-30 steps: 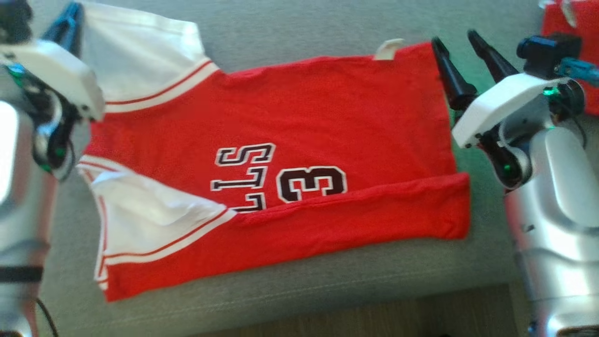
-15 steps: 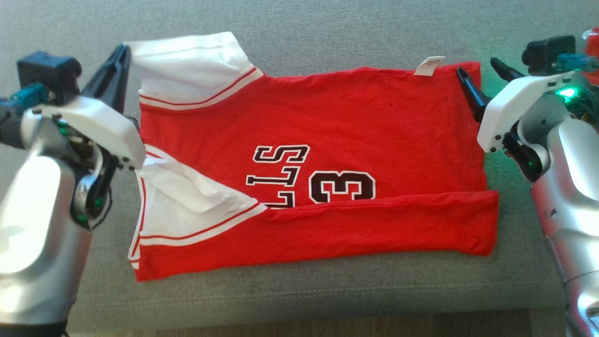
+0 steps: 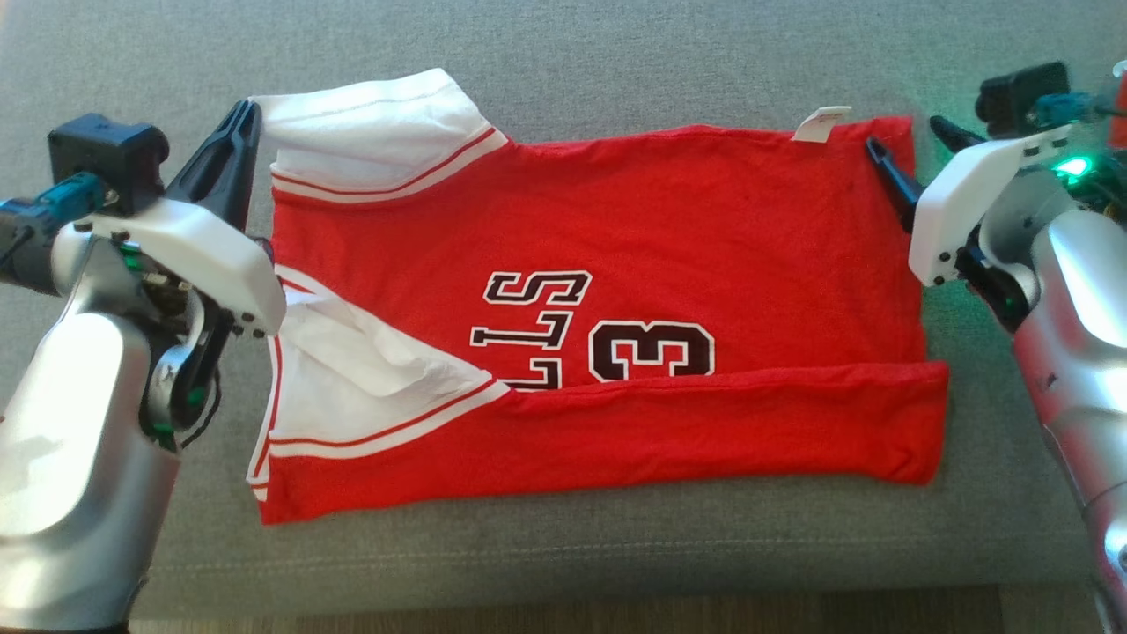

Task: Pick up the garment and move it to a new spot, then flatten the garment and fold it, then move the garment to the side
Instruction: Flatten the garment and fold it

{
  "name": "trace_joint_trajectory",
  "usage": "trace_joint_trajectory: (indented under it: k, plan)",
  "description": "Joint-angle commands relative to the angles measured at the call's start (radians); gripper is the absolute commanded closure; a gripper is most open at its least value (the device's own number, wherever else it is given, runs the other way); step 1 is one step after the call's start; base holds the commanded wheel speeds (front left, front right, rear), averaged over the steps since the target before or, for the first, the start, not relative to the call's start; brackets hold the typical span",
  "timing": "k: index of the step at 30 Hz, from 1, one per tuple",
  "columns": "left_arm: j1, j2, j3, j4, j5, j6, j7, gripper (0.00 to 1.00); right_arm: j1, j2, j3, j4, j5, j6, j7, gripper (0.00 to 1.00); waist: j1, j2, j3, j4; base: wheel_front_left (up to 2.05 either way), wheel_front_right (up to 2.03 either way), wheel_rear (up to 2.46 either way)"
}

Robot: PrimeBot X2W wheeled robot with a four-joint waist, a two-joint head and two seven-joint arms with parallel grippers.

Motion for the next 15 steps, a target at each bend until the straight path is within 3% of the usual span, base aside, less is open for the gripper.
trace_joint_trajectory:
  k: [1, 4, 5, 6, 7, 15]
  plan:
    - [-0.019, 0.048, 0.043, -0.036, -0.011, 0.007, 0.002, 1.00, -0.024, -0.003, 0.018, -0.019, 0.010, 0.000, -0.014, 0.00, 0.0001, 0.0000, -0.001, 0.000, 0.00, 0.00, 0.00]
    - [-0.017, 0.053, 0.038, -0.037, -0.013, 0.004, 0.010, 1.00, -0.030, 0.001, 0.051, 0.006, 0.040, 0.000, -0.018, 0.00, 0.0001, 0.0000, -0.004, 0.001, 0.00, 0.00, 0.00]
    - [-0.016, 0.054, 0.037, -0.036, -0.014, 0.003, 0.012, 1.00, -0.031, -0.001, 0.068, 0.010, 0.050, 0.000, -0.018, 0.36, 0.0001, 0.0000, -0.006, 0.001, 0.00, 0.00, 0.00]
    - [-0.015, 0.055, 0.036, -0.036, -0.015, 0.003, 0.013, 1.00, -0.031, -0.004, 0.082, 0.014, 0.061, 0.000, -0.022, 0.81, 0.0001, 0.0000, -0.008, 0.001, 0.00, 0.00, 0.00]
    - [-0.013, 0.057, 0.036, -0.035, -0.016, 0.003, 0.015, 1.00, -0.032, -0.009, 0.093, 0.019, 0.071, 0.000, -0.027, 1.00, 0.0001, 0.0000, -0.010, 0.001, 0.00, 0.00, 0.00]
    - [0.012, 0.075, 0.039, -0.020, -0.012, 0.017, 0.009, 1.00, -0.023, -0.035, 0.135, 0.054, 0.127, 0.000, -0.113, 1.00, 0.0001, 0.0000, -0.046, -0.003, 0.00, 0.00, 0.00]
